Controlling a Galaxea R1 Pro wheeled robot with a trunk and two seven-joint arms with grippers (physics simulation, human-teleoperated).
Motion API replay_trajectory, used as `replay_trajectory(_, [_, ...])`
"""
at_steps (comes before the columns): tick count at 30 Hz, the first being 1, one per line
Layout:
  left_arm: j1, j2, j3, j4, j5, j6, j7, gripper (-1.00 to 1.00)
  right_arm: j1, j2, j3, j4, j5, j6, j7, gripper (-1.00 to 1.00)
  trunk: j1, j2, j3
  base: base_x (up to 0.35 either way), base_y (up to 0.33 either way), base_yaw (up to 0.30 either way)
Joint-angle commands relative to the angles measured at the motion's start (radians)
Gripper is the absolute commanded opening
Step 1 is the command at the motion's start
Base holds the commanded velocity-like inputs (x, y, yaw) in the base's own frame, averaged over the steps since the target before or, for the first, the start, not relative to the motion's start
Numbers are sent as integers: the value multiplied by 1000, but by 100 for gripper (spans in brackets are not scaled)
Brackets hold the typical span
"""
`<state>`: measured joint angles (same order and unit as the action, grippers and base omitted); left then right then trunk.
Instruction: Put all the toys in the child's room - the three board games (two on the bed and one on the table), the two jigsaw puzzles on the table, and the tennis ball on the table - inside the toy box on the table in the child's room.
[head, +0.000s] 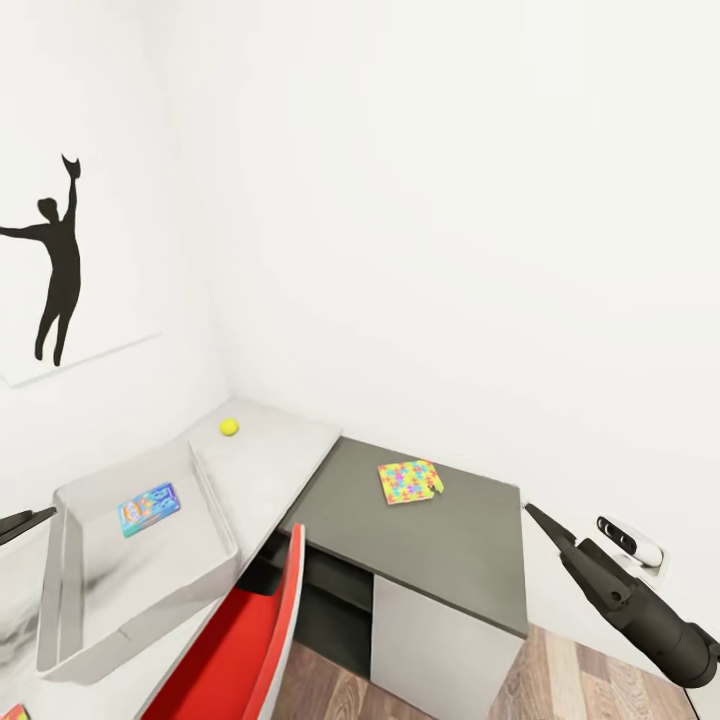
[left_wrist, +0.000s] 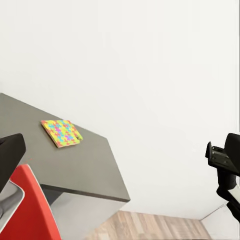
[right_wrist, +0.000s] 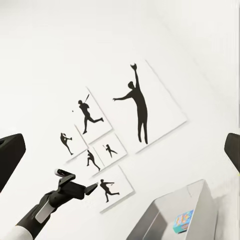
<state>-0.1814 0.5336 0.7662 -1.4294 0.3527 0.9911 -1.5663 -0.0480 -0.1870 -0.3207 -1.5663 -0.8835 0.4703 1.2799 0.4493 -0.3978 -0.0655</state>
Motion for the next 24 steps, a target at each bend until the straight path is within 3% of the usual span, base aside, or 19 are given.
replay_trajectory(1, [0,0,0,0,-1,11,-5,100,-1,0,0,0,-4,10,2,100,1,-2,-1,0,0,-193])
replay_trajectory(14, [0,0,-1,0,-1,11,-5,100,-1,0,-1,0,-5,10,2,100,1,-2,19,0,-24,-193])
replay_trajectory(24, [0,0,-1,0,-1,9,-5,100,-1,-1,-1,-1,-5,10,2,100,1,-2,26,0,-211,-81])
